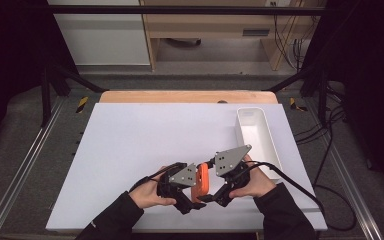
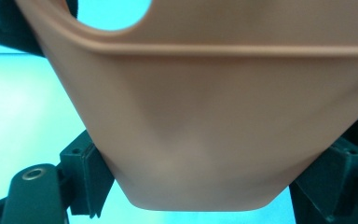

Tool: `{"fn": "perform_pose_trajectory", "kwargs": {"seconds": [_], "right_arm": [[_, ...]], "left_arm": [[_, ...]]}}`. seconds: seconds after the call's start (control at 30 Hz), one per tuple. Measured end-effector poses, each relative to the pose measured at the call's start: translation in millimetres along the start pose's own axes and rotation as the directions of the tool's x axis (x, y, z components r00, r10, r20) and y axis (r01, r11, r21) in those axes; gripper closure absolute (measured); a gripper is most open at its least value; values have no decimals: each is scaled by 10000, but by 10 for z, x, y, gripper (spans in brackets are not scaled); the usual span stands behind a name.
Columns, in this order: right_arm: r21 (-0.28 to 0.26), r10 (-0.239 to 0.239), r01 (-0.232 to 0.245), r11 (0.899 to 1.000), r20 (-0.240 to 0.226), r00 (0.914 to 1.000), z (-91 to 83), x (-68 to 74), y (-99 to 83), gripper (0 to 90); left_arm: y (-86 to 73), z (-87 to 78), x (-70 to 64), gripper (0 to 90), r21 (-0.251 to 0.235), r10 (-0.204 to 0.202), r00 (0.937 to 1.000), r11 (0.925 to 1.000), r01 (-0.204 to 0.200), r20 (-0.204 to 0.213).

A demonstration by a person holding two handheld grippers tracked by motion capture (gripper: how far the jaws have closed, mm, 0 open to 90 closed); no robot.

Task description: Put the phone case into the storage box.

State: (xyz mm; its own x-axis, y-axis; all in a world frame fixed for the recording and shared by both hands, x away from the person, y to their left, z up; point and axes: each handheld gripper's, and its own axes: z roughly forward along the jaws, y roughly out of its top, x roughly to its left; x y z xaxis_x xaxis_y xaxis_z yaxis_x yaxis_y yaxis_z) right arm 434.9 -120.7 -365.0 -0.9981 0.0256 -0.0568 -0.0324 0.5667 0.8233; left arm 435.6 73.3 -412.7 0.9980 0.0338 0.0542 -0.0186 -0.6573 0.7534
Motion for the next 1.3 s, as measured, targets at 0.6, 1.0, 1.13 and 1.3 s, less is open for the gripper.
{"fn": "perform_pose_trajectory", "kwargs": {"seconds": [0.6, 1.0, 1.13, 1.3], "right_arm": [[89, 151, -152, 9998, 136, 9998, -26, -7, 8, 163], [40, 575, -578, 9983, 542, 9969, -147, -32, 32, 161], [86, 674, -682, 9976, 717, 9951, -171, -47, 33, 161], [62, 903, -913, 9958, 939, 9915, -203, -66, 31, 161]], "left_arm": [[-3, -56, -25, 68, -48, -268, 9995, 9996, 268, -175], [-114, -257, 5, 12, -424, -843, 9929, 9958, 810, -839], [-211, -328, 27, 9, -527, -1158, 9872, 9925, 1105, -1098], [-338, -415, 52, 5, -747, -1578, 9765, 9861, 1481, -1468]]}}
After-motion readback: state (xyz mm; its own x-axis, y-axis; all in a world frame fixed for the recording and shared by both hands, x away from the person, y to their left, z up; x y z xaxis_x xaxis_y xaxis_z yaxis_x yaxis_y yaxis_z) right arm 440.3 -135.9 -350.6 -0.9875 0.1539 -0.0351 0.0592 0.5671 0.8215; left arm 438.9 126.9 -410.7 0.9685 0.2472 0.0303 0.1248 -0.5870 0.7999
